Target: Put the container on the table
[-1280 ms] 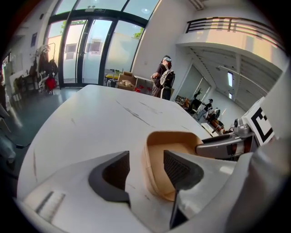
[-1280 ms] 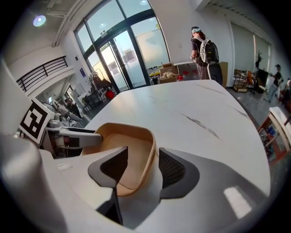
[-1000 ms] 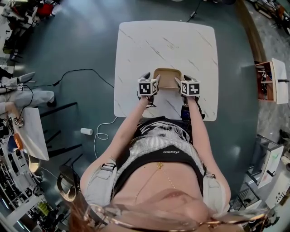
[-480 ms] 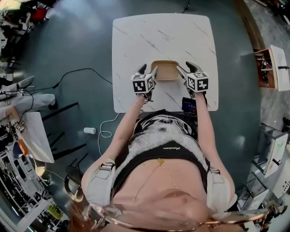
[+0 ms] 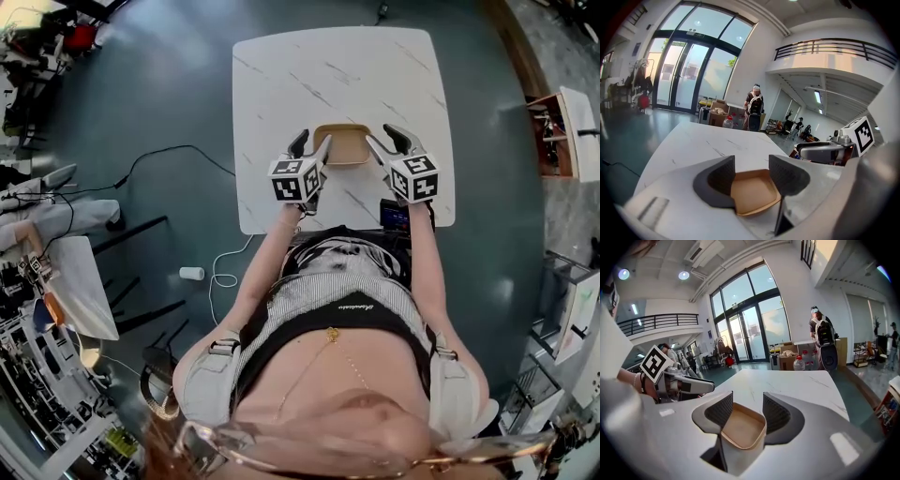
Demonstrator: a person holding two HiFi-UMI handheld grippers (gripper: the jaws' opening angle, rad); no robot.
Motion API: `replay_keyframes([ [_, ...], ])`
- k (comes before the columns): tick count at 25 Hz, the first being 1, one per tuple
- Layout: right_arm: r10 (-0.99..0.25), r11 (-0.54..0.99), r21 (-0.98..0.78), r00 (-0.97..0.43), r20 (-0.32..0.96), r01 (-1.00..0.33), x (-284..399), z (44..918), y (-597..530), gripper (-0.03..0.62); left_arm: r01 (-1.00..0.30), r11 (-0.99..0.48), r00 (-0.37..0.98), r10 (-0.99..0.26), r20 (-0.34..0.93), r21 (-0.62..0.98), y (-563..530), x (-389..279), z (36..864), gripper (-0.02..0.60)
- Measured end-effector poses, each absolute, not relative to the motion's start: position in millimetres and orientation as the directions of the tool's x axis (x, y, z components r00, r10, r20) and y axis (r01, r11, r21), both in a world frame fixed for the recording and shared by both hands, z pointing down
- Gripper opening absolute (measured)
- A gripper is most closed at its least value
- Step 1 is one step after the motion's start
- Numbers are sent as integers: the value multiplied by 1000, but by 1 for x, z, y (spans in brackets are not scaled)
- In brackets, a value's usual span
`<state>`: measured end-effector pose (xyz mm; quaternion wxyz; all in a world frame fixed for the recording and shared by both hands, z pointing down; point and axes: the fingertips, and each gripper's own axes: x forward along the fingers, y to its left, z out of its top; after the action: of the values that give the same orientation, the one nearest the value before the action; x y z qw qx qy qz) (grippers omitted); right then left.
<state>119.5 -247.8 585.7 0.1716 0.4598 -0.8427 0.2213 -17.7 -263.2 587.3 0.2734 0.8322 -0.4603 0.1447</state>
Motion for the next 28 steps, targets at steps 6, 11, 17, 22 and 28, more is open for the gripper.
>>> replay_keyframes([
  [6,-732,506,-165,-523,437,-847,112,557,-239,92,-822,-502,570,-717,400,270,-251,-10,550,131],
  [11,-772,519,-136,-531,350,-844,105,526,-232,25,-819,-522,574,-764,295,239,-242,-9,513,0],
  [17,-754,573,-106,-574,320,-812,87,506,-227,25,-812,-538,581,-782,225,228,-240,-3,486,0],
  [22,-757,586,-84,-582,297,-806,81,490,-225,25,-810,-550,582,-795,172,202,-237,-2,463,0],
  [28,-775,574,-88,-574,265,-814,85,475,-225,25,-817,-545,572,-807,146,188,-232,-4,449,0],
])
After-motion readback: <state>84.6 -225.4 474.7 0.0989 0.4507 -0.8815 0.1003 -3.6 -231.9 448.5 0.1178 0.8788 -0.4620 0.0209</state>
